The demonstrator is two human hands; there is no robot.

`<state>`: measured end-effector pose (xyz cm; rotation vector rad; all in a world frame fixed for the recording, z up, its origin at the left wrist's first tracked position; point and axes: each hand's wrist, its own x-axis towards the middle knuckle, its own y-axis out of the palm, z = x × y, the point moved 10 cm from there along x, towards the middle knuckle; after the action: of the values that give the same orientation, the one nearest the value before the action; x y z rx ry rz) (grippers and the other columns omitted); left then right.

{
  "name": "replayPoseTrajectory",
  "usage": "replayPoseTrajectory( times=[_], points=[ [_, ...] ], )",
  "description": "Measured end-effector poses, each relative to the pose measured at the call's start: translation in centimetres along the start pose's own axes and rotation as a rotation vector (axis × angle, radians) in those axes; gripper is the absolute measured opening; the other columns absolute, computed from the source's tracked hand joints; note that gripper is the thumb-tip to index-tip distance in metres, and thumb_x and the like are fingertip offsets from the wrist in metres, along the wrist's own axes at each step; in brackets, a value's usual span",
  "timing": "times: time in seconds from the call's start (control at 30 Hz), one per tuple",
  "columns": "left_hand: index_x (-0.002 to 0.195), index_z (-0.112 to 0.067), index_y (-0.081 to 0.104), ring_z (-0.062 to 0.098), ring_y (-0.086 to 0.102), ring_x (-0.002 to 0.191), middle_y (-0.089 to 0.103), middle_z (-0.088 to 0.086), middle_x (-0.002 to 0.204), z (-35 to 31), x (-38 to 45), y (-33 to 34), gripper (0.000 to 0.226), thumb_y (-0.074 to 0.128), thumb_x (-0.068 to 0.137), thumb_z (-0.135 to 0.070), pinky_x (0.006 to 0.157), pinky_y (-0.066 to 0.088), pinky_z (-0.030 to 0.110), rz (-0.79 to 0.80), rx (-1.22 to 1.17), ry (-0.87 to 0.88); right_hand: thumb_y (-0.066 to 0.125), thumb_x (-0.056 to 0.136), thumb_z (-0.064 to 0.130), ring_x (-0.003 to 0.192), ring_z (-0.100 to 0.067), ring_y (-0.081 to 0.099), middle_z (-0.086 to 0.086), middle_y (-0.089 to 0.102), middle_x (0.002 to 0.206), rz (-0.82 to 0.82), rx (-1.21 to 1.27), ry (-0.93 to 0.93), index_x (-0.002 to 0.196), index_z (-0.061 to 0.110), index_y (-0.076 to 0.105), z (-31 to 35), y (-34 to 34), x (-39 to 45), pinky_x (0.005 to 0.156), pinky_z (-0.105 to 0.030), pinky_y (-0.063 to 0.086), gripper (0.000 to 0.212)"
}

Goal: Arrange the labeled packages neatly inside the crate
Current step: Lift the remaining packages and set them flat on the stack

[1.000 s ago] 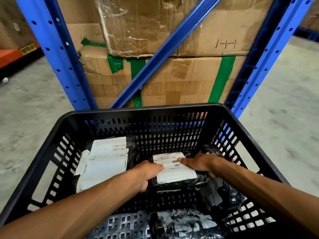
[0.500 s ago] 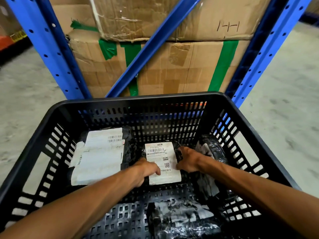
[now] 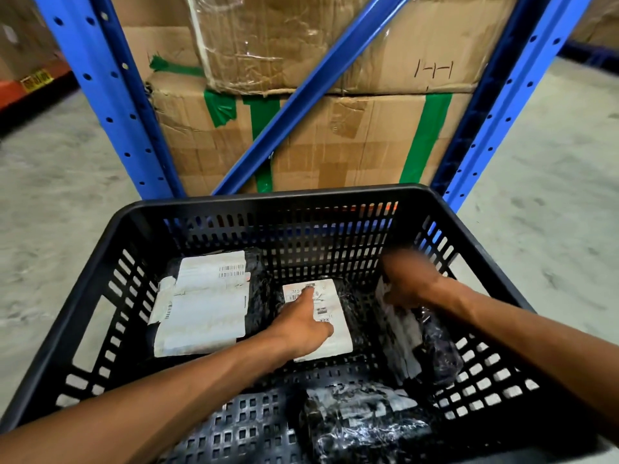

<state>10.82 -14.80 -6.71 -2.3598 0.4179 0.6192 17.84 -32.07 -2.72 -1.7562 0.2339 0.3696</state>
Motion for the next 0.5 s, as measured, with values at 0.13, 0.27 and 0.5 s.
replayPoseTrajectory(
  times=[0.13, 0.27, 0.5],
  points=[
    [0.153, -0.028, 0.017, 0.022, 0.049, 0.123, 0.045, 0.006, 0.145, 0.2, -1.0, -0.3, 0.08, 0.062, 0.087, -0.028, 0.097, 0.04, 0.026, 0.048, -0.037, 0.0, 0.059, 0.089, 0.017, 0.122, -0.033, 0.05, -0.018, 0.035, 0.142, 0.1, 0.31, 0.005, 0.131, 0.005, 0.043, 2.8, 0.8, -0.9, 0.099, -0.035, 0.045, 0.047],
    [0.151, -0.029, 0.022, 0.016, 0.053, 0.117, 0.057, 0.001, 0.133, -0.3, -2.1, -0.7, 0.08, 0.065, 0.084, -0.036, 0.094, 0.035, 0.025, 0.085, -0.138, 0.027, 0.067, 0.078, 0.003, 0.08, -0.017, 0.056, 0.002, 0.052, 0.091, 0.059, 0.39, -0.005, 0.088, 0.017, 0.051, 3.0, -1.1, -1.7, 0.05, -0.016, 0.041, 0.023],
    [0.143, -0.048, 0.029, 0.006, 0.059, 0.109, 0.066, -0.011, 0.119, -6.0, -4.1, -2.5, 0.107, 0.078, 0.049, -0.066, 0.09, 0.048, 0.03, 0.168, -0.485, 0.246, 0.084, 0.057, 0.044, 0.07, -0.019, 0.068, -0.006, 0.07, 0.086, -0.193, 0.521, -0.012, 0.087, 0.02, 0.062, 2.2, -12.4, -4.8, 0.059, -0.029, 0.057, 0.045]
  ],
)
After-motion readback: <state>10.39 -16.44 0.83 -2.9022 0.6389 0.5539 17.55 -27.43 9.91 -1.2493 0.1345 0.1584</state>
